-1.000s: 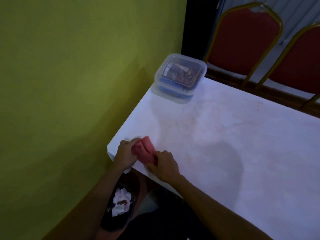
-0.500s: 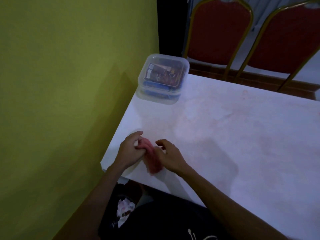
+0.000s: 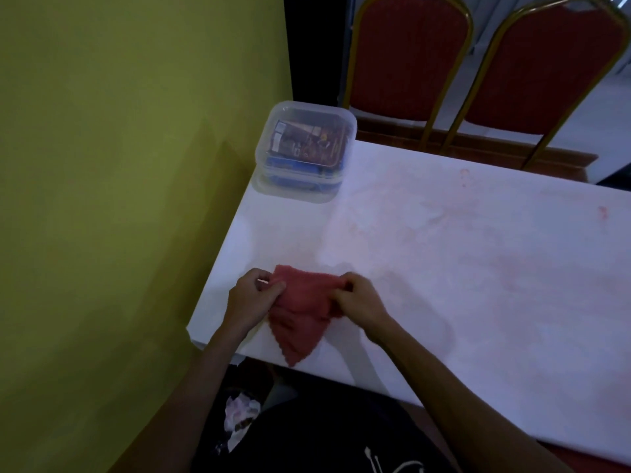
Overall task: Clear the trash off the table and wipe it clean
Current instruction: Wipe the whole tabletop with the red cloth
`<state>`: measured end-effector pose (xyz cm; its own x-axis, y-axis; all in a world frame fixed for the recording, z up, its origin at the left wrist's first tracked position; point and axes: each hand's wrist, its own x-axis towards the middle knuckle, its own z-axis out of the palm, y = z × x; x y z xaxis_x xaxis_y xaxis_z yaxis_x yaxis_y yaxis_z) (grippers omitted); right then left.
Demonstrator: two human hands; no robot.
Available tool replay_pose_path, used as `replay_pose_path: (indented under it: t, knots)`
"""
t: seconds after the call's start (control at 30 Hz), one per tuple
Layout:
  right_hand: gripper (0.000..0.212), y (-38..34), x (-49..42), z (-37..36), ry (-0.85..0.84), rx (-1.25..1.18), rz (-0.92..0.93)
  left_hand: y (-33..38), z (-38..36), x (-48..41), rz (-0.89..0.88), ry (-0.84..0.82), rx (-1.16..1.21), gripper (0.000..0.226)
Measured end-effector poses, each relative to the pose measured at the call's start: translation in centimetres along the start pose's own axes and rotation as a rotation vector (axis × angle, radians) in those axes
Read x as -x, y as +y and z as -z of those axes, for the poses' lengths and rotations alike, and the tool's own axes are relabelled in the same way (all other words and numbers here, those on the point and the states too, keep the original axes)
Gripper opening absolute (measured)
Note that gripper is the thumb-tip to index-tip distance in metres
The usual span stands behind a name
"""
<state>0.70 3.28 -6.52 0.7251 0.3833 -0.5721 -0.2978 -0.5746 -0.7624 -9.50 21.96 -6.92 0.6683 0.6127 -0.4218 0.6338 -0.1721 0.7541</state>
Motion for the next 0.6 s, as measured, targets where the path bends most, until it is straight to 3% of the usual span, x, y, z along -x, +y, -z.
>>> replay_pose_path:
  t: [0.1,0.17,0.27,0.33,0.4,0.5,0.6]
  knots:
    - [0.021,0.8,-1.8,1.0,0.408,0.278,0.129,-1.8,-0.6,-0.6,-0.064,0.17,-0.091,0.017]
    - [0.028,1.2,-2.1,0.5,0.504,0.397,0.305,-3.2,-0.8,-0.9,-0.149,0.262,-0.184,0.022]
    - [0.034,2.7,-1.1,-3.1,0.332,0.598,0.48,-5.2,-1.3,-0.9,-0.155,0.324,-0.322,0.034]
    - [0.052,4.4,-0.6,-6.0,0.116,0.804,0.52,-6.0,-1.8,-0.8,-0.12,0.275,-0.417,0.045]
    - [0.065,6.1,-1.4,-7.5,0.018,0.998,0.585,-6.9,-2.7,-0.8,-0.109,0.219,-0.477,0.054]
    - [0.062,5.6,-5.2,-6.3,0.021,1.101,0.676,-8.4,-3.5,-0.4,-0.151,0.237,-0.577,0.057]
    - [0.059,2.8,-10.7,-3.5,0.12,1.119,0.61,-9.8,-3.2,-0.2,-0.206,0.283,-0.697,0.054]
